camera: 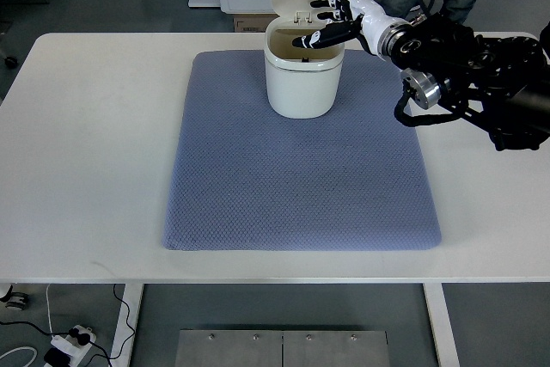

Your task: Put lemon in trash with right hand

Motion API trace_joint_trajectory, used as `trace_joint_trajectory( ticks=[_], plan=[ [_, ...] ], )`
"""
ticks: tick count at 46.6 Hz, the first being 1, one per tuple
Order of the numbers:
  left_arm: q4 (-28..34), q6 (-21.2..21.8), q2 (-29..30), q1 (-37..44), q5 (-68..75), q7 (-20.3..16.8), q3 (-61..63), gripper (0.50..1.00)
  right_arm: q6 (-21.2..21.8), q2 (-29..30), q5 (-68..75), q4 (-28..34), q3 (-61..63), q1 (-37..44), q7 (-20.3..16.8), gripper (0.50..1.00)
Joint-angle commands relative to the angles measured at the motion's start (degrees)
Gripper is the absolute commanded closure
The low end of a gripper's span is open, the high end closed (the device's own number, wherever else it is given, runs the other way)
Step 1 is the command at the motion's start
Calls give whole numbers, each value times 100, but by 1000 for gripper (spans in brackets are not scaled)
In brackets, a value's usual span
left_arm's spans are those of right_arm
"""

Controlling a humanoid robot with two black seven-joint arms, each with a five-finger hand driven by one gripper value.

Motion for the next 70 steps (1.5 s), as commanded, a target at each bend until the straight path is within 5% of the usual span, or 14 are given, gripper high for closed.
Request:
trace_joint_trajectory(
  ticks=[1,4,11,36,43,50,56,64,70],
  plan=[
    [3,0,0,0,-1,0,0,500,13,-7,-6,9,-21,49,-14,852],
    [3,0,0,0,-1,0,0,500,13,-25,-6,9,-30,75,-23,894],
    [3,0,0,0,-1,0,0,500,22,-77,-138,26,-39,110,-23,902],
    [3,0,0,0,-1,0,0,500,66,-1299,-313,808,14,190,12,873],
    [-6,0,0,0,-1,0,0,500,57,-1580,-331,870,58,163,21,823],
    [3,0,0,0,-1,0,0,500,39,-1756,-331,870,497,14,21,714],
    [3,0,0,0,-1,0,0,500,39,-1949,-349,870,673,-109,21,695],
    [3,0,0,0,-1,0,0,500,39,-2125,-419,870,787,-144,21,517],
    [3,0,0,0,-1,0,0,500,39,-2231,-419,861,1086,-390,21,502]
  ],
)
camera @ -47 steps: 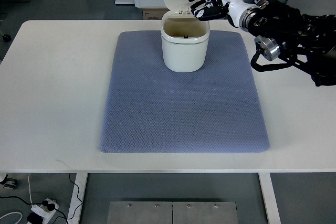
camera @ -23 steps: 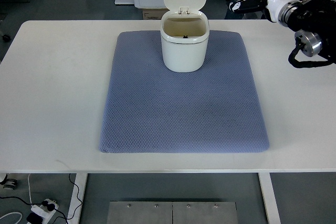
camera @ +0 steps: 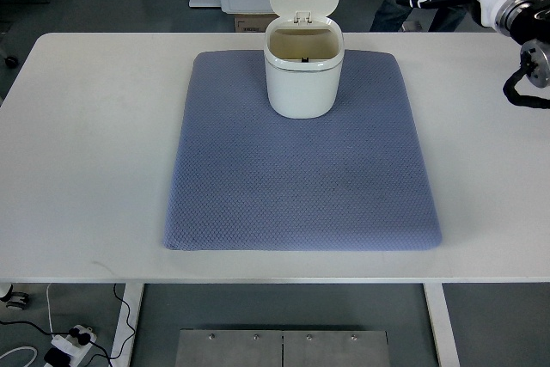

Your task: Put lemon in trash with right hand

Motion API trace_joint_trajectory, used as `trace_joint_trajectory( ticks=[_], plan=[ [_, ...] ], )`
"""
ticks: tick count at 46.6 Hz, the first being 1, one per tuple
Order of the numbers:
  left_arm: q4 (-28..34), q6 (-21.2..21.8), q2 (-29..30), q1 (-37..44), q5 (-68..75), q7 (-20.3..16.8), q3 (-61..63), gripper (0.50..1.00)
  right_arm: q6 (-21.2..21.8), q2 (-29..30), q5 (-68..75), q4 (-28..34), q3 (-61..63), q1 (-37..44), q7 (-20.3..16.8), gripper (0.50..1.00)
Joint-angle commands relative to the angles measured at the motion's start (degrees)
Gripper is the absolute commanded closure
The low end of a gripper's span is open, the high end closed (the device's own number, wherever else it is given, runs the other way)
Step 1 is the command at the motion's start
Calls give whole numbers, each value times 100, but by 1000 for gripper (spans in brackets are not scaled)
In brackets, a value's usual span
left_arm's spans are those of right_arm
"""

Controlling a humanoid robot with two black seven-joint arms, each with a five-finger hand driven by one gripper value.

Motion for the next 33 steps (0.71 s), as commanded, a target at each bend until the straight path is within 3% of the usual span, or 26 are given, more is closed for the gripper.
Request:
trace_joint_trajectory(
  ticks=[1,33],
  plan=[
    [1,0,0,-1,9,0,0,500,0,-68,-2,-6,246,-173,0,502],
    [1,0,0,-1,0,0,0,500,9,-51,-20,-146,2839,-1870,-61,500]
  ],
)
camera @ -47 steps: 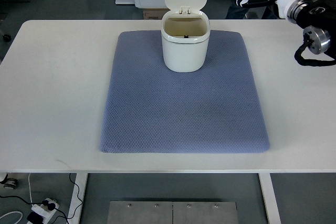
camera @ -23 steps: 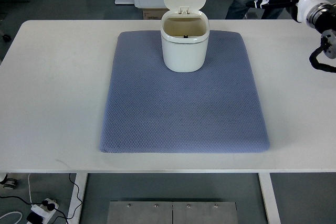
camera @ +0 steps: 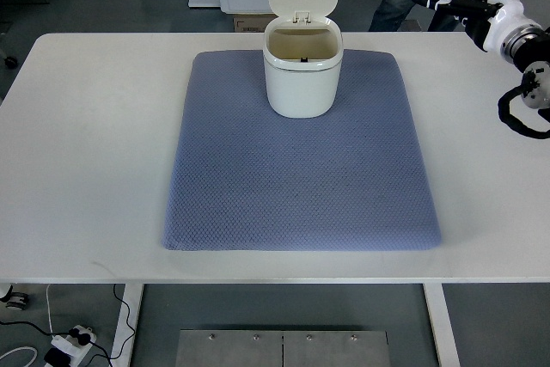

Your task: Put lemon in trash with right hand

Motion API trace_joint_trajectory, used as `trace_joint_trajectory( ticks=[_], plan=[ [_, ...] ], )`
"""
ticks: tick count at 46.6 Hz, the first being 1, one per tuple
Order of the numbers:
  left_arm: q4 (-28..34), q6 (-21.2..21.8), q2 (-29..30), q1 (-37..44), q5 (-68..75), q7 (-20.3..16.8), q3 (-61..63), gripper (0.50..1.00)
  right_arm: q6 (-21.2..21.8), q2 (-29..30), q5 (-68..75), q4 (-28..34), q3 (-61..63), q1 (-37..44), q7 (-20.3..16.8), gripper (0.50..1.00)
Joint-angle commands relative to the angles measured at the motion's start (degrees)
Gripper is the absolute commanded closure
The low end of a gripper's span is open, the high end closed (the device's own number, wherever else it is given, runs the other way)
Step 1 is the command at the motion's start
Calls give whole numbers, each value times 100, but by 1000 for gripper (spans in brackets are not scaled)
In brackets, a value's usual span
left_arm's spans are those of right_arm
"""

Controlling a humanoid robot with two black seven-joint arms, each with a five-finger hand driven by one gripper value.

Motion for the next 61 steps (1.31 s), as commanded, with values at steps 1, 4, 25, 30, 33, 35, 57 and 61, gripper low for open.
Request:
trace_joint_trajectory(
  ticks=[1,4,25,30,33,35,57,61],
  plan=[
    [1,0,0,1,-1,1,0,500,0,-21,-20,-56,243,-185,-19,500],
    [1,0,0,1,-1,1,0,500,43,-47,-28,-92,471,-326,-80,500],
    [1,0,0,1,-1,1,0,500,869,172,-810,-180,2659,-1925,-335,500],
    [-8,0,0,1,-1,1,0,500,931,392,-828,-171,3354,-2321,-317,500],
    [1,0,0,1,-1,1,0,500,931,471,-828,-162,3574,-2435,-256,500],
    [1,0,0,1,-1,1,0,500,931,558,-828,-171,3706,-2514,-169,500],
    [1,0,0,1,-1,1,0,500,1397,1306,-1356,-171,4778,-3358,16,500],
    [1,0,0,1,-1,1,0,500,1581,1376,-1382,-180,4954,-3473,43,500]
  ],
)
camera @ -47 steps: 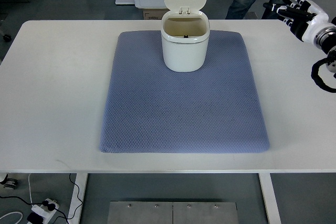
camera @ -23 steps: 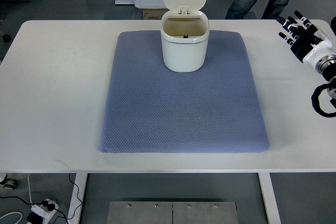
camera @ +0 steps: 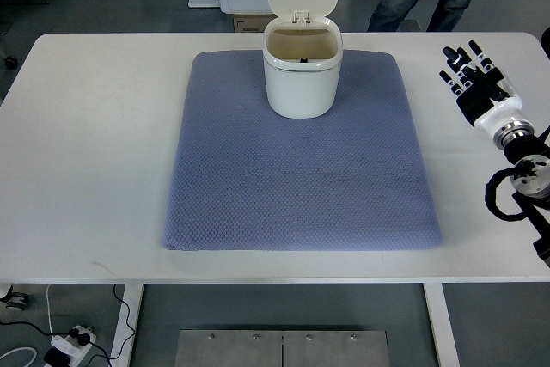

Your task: Put lemon in trash with right hand

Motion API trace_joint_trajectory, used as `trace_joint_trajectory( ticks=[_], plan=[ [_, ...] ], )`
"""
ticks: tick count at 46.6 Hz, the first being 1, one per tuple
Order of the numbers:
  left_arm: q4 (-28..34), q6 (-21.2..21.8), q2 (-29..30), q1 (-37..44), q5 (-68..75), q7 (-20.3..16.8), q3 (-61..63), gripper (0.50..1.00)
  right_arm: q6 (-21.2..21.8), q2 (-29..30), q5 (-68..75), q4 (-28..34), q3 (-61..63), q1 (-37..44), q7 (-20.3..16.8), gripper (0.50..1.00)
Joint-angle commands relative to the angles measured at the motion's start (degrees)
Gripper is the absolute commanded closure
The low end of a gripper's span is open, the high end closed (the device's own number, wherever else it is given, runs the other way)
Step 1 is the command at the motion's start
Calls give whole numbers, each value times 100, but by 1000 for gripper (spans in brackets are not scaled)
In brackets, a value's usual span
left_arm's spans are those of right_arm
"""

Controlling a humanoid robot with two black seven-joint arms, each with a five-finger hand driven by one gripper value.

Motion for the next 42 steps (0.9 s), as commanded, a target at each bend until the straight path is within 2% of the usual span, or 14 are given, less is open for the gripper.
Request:
trace_joint_trajectory(
  ticks=[1,6,14,42],
  plan=[
    [2,0,0,0,-1,1,0,500,168,63,-48,-7,165,-114,55,500],
    [-7,0,0,0,-1,1,0,500,370,151,-373,-7,236,-264,230,500],
    [2,0,0,0,8,1,0,500,423,274,-997,-7,244,-396,556,500],
    [2,0,0,0,-1,1,0,500,414,345,-1630,-59,235,-475,591,500]
  ],
)
